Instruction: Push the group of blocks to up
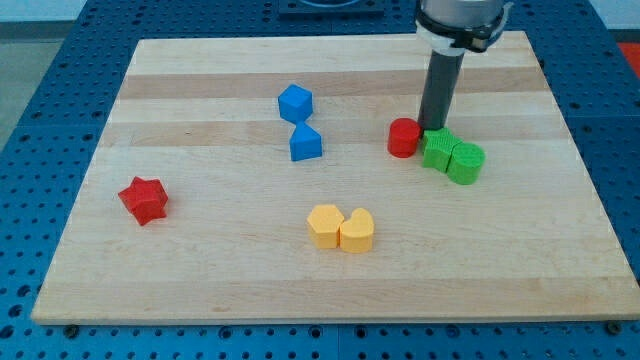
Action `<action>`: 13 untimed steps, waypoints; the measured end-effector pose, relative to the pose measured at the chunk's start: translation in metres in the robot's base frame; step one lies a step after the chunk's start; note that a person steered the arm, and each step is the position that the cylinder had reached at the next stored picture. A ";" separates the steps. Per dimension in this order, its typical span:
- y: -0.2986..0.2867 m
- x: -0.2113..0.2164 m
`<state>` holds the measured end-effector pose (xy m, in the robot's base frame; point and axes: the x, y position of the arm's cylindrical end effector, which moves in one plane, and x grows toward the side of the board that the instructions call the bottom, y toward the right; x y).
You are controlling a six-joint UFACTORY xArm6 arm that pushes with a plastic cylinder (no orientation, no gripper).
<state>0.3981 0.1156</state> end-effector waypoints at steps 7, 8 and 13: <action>-0.024 0.033; -0.014 0.017; -0.073 -0.011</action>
<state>0.3873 0.0424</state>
